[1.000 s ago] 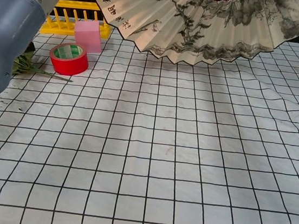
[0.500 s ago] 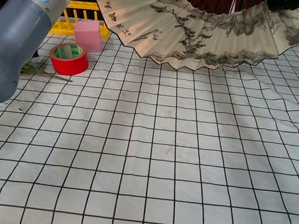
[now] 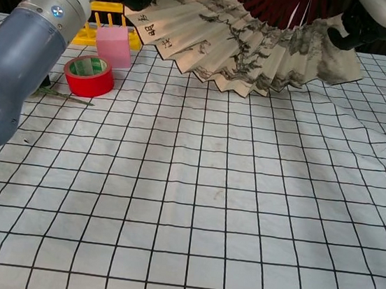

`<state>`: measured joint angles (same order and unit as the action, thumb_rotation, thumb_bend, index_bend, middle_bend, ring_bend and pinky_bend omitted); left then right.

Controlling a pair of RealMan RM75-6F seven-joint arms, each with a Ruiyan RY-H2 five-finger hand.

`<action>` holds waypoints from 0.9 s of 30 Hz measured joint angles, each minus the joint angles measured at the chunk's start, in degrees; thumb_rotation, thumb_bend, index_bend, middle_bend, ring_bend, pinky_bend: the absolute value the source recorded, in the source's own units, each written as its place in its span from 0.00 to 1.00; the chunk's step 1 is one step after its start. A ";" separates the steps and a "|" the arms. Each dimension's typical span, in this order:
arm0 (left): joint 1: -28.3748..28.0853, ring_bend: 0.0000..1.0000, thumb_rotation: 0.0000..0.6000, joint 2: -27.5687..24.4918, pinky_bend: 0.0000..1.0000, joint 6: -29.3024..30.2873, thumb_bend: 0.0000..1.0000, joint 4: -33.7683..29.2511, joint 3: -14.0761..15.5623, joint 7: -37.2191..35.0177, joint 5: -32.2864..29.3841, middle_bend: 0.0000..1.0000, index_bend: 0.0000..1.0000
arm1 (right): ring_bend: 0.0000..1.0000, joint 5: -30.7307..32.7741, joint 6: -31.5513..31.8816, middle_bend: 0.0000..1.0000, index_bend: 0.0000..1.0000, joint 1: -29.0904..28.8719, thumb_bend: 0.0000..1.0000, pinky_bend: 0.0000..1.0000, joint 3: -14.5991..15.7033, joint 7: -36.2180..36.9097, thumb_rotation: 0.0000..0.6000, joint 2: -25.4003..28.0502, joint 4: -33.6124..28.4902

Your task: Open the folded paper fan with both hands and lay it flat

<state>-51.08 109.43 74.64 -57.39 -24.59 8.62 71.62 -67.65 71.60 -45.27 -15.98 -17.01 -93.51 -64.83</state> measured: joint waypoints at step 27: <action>9.31 0.00 1.00 -5.41 0.00 1.79 0.42 -11.13 10.03 2.58 2.43 0.10 0.72 | 0.41 1.82 1.30 0.29 0.00 7.76 0.06 0.45 3.70 -13.22 1.00 9.85 -17.97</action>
<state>-41.77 104.01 76.43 -68.52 -14.57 11.20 74.05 -65.83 72.89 -37.51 -12.27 -30.23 -83.66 -82.80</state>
